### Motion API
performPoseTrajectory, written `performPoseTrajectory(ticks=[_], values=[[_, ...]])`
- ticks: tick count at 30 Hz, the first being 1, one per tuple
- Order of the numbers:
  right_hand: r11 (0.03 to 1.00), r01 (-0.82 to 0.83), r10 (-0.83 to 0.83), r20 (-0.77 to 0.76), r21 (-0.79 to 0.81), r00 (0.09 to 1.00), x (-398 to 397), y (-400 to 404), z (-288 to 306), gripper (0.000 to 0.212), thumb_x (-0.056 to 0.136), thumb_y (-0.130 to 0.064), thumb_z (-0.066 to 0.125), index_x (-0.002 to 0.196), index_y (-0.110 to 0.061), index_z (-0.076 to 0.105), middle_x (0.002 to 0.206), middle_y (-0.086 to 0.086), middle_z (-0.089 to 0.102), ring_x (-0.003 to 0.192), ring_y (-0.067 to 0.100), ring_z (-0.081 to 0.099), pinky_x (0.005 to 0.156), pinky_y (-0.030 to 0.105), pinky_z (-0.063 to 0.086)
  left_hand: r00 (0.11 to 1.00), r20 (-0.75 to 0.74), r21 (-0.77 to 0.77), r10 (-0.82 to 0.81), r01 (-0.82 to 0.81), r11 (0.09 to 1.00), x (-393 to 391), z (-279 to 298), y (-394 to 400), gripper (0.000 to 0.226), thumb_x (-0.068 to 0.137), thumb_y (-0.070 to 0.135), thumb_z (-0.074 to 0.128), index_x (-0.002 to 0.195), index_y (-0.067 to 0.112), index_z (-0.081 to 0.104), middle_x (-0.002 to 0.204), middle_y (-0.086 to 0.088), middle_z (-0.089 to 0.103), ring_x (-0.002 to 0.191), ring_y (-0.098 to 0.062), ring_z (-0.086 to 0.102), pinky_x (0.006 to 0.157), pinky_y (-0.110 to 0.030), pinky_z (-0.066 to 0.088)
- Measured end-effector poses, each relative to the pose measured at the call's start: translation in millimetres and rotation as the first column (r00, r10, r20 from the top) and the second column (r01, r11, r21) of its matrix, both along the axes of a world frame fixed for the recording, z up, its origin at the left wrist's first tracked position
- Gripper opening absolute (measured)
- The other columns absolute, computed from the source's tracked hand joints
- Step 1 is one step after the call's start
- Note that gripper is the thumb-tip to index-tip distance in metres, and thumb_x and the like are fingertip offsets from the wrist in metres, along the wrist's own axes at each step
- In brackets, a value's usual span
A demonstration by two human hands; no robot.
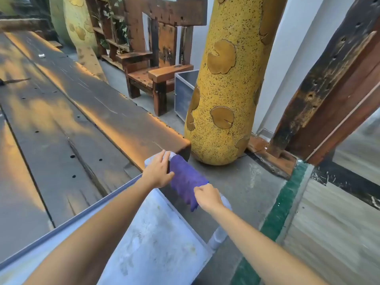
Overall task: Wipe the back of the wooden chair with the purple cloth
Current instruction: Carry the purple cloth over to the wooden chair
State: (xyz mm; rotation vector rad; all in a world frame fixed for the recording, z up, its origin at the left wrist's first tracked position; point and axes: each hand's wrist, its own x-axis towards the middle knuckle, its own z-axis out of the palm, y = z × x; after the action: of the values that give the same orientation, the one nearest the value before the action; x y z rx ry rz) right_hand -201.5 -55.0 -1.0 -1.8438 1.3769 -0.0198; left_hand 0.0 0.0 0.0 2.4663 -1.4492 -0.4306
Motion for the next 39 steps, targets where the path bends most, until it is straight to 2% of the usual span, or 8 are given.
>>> performPoseTrajectory(ticks=[4,9,12,23,25,29,36,39], values=[[0.988,0.081,-0.071,-0.082,0.128,0.994,19.1,6.8,-23.4,0.059,0.090,-0.046,0.041,0.123,-0.004,0.067,0.125,0.017,0.067,0.117,0.036,0.061,0.099,0.039,0.050,0.971,-0.221,0.021,0.087,-0.084,0.996,4.6,-14.0,-12.7,0.039,0.087,0.036,0.050,0.106,0.002,0.054,0.104,-0.013,0.066,0.102,-0.034,0.062,0.084,-0.043,0.048],[0.860,0.302,-0.340,0.020,0.412,0.940,15.3,2.5,-43.0,0.063,0.095,-0.048,0.052,0.146,-0.012,0.047,0.150,0.008,0.048,0.134,0.029,0.048,0.111,0.047,0.043,0.780,-0.597,-0.029,0.187,-0.254,0.967,-6.2,-24.0,-29.9,0.050,0.087,0.041,0.063,0.124,0.007,0.056,0.112,0.001,0.059,0.098,-0.015,0.058,0.081,-0.028,0.044],[0.815,0.268,-0.371,0.107,0.513,0.923,9.8,-0.7,-46.1,0.064,0.094,-0.053,0.058,0.146,-0.020,0.045,0.148,-0.003,0.049,0.134,0.020,0.047,0.110,0.043,0.042,0.634,-0.741,-0.046,0.224,-0.379,0.924,-6.7,-30.4,-33.8,0.018,0.093,0.028,0.068,0.090,0.012,0.061,0.086,0.005,0.059,0.078,-0.007,0.056,0.067,-0.020,0.042],[0.818,0.060,-0.314,0.357,0.572,0.880,13.3,-23.9,10.0,0.024,0.100,-0.041,0.058,0.113,-0.022,0.064,0.112,0.004,0.073,0.103,0.017,0.069,0.084,0.031,0.057,0.844,-0.525,-0.282,0.106,-0.291,0.914,-7.4,12.2,-28.9,0.020,0.088,0.014,0.064,0.069,0.017,0.071,0.060,0.015,0.066,0.059,0.001,0.057,0.061,-0.018,0.044],[0.832,0.033,-0.298,0.397,0.553,0.868,10.7,-37.4,27.1,0.022,0.099,-0.039,0.060,0.109,-0.020,0.066,0.103,0.003,0.072,0.095,0.016,0.069,0.084,0.030,0.056,0.852,-0.508,-0.305,0.125,-0.314,0.899,-8.5,26.3,-39.3,0.019,0.081,0.023,0.063,0.076,0.007,0.071,0.066,-0.001,0.068,0.066,-0.009,0.056,0.063,-0.022,0.046],[0.912,0.012,-0.239,0.510,0.410,0.826,-0.4,-72.9,56.7,0.013,0.100,-0.031,0.059,0.100,-0.020,0.066,0.096,0.002,0.069,0.083,0.012,0.062,0.074,0.026,0.049,0.812,-0.560,-0.357,0.168,-0.419,0.835,-6.7,51.0,-67.1,0.041,0.070,0.039,0.064,0.081,0.000,0.068,0.082,-0.022,0.069,0.068,-0.016,0.054,0.074,-0.046,0.054],[0.869,-0.120,-0.303,0.709,0.480,0.637,-51.0,-157.2,107.7,0.016,0.102,-0.020,0.059,0.116,-0.016,0.064,0.108,0.000,0.076,0.094,0.011,0.073,0.071,0.021,0.056,0.690,-0.709,-0.309,0.144,-0.488,0.817,-59.8,107.7,-149.1,0.033,0.080,0.038,0.069,0.094,0.008,0.065,0.088,-0.010,0.069,0.078,-0.019,0.062,0.074,-0.033,0.050],[0.891,-0.204,-0.182,0.731,0.405,0.657,-76.9,-197.8,114.7,0.037,0.094,-0.011,0.069,0.126,-0.027,0.059,0.116,-0.004,0.076,0.109,0.019,0.072,0.088,0.034,0.059,0.637,-0.763,-0.286,0.109,-0.484,0.827,-85.0,121.0,-188.3,0.038,0.075,0.036,0.072,0.100,0.008,0.067,0.095,-0.012,0.073,0.085,-0.022,0.066,0.083,-0.037,0.053]])
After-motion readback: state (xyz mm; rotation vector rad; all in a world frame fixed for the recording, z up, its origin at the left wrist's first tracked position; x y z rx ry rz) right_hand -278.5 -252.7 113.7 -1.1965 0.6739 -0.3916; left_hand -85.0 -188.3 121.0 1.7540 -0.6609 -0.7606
